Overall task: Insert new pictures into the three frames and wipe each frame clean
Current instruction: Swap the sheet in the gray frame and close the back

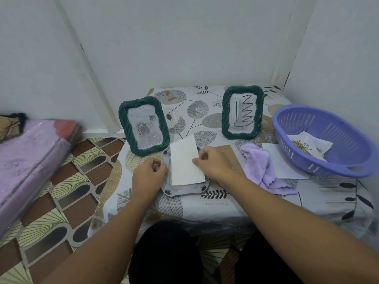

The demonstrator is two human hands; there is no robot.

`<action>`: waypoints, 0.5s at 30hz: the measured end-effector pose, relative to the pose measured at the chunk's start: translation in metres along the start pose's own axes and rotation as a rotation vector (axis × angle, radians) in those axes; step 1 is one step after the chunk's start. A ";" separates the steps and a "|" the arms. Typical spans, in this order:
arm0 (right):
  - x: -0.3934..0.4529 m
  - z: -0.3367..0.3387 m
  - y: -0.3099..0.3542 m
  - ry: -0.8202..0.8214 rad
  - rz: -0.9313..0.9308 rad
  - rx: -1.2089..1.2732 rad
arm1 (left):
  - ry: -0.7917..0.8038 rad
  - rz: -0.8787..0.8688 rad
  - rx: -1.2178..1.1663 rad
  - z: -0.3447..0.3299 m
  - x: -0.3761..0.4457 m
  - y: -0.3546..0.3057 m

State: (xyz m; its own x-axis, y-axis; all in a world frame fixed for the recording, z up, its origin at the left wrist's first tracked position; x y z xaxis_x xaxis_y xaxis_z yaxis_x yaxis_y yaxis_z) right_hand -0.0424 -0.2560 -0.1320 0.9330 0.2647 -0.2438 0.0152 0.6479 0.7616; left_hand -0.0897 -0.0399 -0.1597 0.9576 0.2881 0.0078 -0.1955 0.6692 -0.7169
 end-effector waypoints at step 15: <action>-0.035 0.082 -0.022 -0.189 0.083 0.448 | 0.352 -0.016 -0.381 -0.008 -0.005 -0.114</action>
State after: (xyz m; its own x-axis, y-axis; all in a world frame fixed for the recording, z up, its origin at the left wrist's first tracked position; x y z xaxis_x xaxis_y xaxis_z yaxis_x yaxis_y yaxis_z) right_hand -0.0458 -0.3379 -0.0911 0.9859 0.1414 -0.0898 0.0524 0.2487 0.9672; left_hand -0.0704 -0.1233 -0.0837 0.9858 -0.0124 -0.1672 -0.1519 0.3555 -0.9222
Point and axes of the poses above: each hand's wrist, its own x-axis towards the middle knuckle, its own z-axis out of the back of the hand, y = z × x, the point moved 4 cm from there along x, towards the middle knuckle, and after that the axes turned 12 degrees about y, right-handed, at the moved point
